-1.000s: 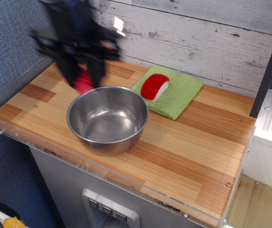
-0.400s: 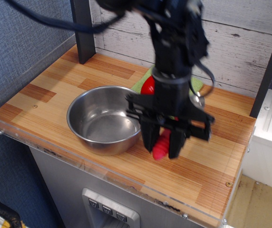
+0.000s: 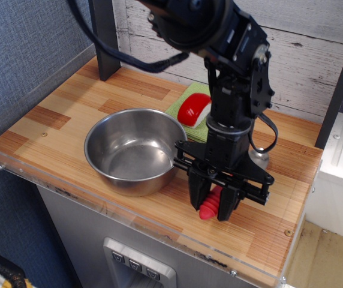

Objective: Put the spoon to the right of the pot.

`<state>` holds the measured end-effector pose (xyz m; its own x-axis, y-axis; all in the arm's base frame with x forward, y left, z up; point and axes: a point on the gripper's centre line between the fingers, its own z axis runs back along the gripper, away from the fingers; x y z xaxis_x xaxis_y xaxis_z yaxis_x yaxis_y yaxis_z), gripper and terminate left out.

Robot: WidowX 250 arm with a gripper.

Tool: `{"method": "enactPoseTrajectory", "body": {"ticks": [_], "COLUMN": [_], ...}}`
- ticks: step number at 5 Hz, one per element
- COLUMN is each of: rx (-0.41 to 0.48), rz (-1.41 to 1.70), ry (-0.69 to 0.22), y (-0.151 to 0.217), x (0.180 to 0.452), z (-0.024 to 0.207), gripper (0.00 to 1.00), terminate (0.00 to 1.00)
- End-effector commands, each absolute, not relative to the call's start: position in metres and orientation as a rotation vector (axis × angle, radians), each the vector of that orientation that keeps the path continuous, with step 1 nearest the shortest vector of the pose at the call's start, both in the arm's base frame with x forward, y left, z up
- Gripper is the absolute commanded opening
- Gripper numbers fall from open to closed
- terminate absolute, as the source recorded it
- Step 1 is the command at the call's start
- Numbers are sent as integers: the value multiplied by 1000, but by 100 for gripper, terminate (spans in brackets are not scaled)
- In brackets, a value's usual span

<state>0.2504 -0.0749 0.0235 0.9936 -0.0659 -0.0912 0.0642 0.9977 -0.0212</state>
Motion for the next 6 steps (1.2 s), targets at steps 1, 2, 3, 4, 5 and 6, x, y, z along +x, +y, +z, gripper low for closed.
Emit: {"method": "enactPoseTrajectory", "body": {"ticks": [1, 2, 3, 4, 5, 6], "rx": [20, 45, 54, 46, 24, -34], "rz": [35, 66, 60, -5, -78, -103], "ry": [97, 98, 108, 77, -83, -215], "y": [-74, -76, -77, -79, -75, -61], "x": [252, 251, 252, 253, 252, 248], "z": [24, 23, 21, 27, 55, 94], "gripper": [0, 0, 0, 100, 100, 100], "terminate": [0, 0, 0, 0, 0, 0]}}
